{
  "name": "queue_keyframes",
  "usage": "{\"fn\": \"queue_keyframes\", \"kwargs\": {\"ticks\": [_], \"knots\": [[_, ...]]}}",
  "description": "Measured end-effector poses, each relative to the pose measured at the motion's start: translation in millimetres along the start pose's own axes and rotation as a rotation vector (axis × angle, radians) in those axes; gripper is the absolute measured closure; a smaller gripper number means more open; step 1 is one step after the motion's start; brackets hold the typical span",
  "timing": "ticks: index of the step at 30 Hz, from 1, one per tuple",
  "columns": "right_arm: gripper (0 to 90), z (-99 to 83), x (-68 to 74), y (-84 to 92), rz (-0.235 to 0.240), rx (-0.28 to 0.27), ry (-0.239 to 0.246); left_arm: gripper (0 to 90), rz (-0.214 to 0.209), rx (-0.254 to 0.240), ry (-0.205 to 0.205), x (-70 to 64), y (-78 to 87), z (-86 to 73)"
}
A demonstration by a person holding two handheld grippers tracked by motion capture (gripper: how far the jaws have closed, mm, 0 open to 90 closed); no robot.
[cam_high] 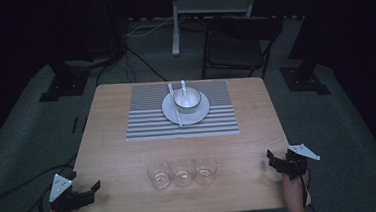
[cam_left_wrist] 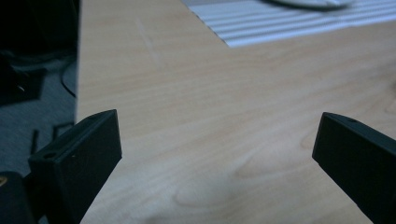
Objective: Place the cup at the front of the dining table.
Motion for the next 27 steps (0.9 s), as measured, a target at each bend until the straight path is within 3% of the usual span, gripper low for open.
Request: {"fn": "queue_keyframes", "kwargs": {"ticks": [5,6,11,21,27], "knots": [[13.4,-0.5,-0.5,-0.4,-0.004,0.011,-0.002,1.9,-0.032,0.017,-0.007,-0.6,-0.8,-0.5],[13.4,-0.7,-0.2,-0.8,-0.008,0.016,0.001,1.8,-0.056,0.038,-0.015,-0.7,-3.3,-0.6],[13.4,-1.1,0.4,-1.1,-0.01,0.025,0.005,1.9,-0.078,0.05,-0.016,-2.0,-5.6,0.0],[13.4,-1.5,0.4,-1.6,-0.014,0.034,0.001,1.9,-0.165,0.068,0.019,-4.1,-9.0,1.4],[13.4,-1.5,-0.1,-1.6,-0.016,0.035,-0.001,2.3,-0.198,0.077,-0.009,-13.6,-13.9,5.2]]}}
Point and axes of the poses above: each handheld gripper's, and its own axes: y roughly backward along the jaws, z roughly out of its top, x roughly to its left, the point moved 5 cm from there along -y, roughly forward along the jaws, and after that the axes turned 5 degrees about -y, right-handed, at the moved point
